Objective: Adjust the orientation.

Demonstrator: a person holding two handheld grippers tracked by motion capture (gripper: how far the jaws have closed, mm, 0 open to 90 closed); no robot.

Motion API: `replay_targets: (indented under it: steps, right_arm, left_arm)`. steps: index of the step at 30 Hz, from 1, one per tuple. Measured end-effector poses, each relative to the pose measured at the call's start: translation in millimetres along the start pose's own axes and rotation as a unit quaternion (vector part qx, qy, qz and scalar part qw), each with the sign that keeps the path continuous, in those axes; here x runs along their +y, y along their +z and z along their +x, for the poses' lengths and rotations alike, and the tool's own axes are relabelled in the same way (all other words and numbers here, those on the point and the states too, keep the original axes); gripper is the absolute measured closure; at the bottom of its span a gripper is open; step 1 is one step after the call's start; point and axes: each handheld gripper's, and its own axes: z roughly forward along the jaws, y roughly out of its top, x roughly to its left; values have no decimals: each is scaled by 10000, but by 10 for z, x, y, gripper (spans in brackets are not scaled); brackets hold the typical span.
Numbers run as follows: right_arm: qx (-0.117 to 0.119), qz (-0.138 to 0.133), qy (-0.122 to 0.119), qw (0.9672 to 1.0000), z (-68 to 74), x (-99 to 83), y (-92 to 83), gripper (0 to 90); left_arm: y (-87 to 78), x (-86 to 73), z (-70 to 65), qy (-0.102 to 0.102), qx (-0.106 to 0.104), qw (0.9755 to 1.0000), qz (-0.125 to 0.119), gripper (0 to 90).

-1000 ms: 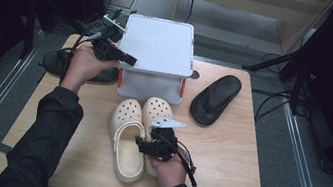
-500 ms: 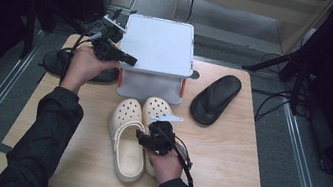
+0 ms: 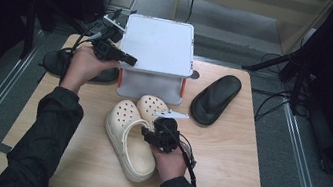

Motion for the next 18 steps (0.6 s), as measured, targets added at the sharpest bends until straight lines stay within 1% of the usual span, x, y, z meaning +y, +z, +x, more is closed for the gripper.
replay_targets:
  steps: [4,11,18]
  right_arm:
    - [120,11,11,9999,-12,69,-38,652]
    - [109,-6,-98,9999,-26,182,-87,652]
    - [67,-49,-107,9999,-114,328,-111,652]
  left_arm:
    - [1,-3,4,-42,-21,10000,-16,882]
    - [1,-4,5,-51,-22,10000,-14,880]
    - [1,-5,10,-63,-39,10000,-7,877]
